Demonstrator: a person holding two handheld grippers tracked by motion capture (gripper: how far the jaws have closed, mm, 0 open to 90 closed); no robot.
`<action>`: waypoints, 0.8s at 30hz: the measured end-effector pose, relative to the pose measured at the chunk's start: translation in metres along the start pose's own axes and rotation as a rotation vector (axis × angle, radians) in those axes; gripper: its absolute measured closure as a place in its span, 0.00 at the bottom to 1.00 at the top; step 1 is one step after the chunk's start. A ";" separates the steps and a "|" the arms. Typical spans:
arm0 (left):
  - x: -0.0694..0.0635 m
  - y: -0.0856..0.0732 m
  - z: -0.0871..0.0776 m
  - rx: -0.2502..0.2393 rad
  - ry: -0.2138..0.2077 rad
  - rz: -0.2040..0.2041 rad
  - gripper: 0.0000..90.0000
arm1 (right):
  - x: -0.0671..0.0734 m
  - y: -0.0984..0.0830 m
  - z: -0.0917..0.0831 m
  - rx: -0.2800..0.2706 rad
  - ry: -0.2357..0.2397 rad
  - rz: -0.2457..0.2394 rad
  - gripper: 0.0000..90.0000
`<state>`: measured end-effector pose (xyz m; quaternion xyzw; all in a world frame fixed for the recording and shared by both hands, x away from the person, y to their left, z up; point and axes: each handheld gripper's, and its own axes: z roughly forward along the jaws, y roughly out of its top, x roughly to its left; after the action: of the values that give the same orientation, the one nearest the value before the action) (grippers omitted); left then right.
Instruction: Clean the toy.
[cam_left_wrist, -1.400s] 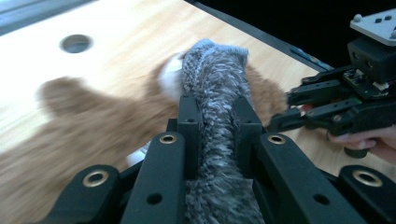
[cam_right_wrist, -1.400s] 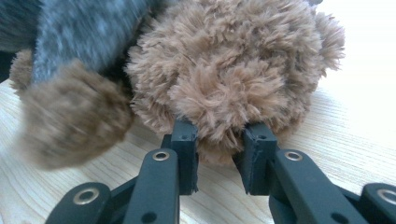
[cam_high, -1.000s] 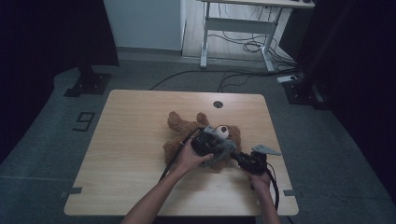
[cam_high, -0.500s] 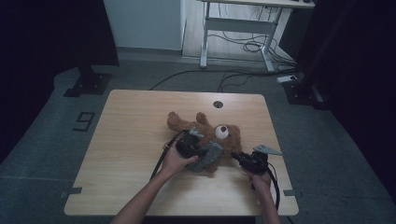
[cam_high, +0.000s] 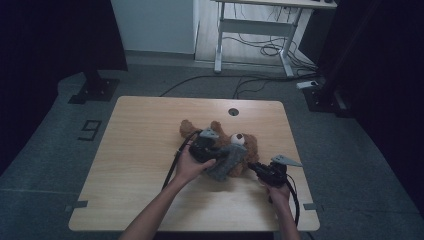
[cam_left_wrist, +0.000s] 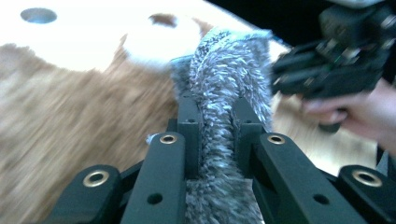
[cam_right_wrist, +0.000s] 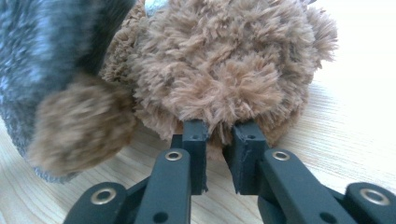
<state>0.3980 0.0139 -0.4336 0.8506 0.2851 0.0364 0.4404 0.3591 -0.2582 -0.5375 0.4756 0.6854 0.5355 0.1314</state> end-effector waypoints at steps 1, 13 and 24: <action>0.000 0.000 0.000 0.000 0.000 0.000 0.86 | 0.000 0.000 0.000 0.000 0.000 0.000 0.87; -0.009 0.002 0.057 0.120 -0.052 -0.016 0.86 | -0.001 -0.001 0.000 0.008 0.006 -0.009 0.83; 0.008 -0.027 0.036 0.179 -0.006 -0.066 0.86 | -0.002 -0.002 0.000 0.008 0.001 -0.008 0.82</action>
<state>0.4040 0.0041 -0.4781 0.8768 0.3139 -0.0061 0.3643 0.3591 -0.2594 -0.5393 0.4729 0.6897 0.5324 0.1313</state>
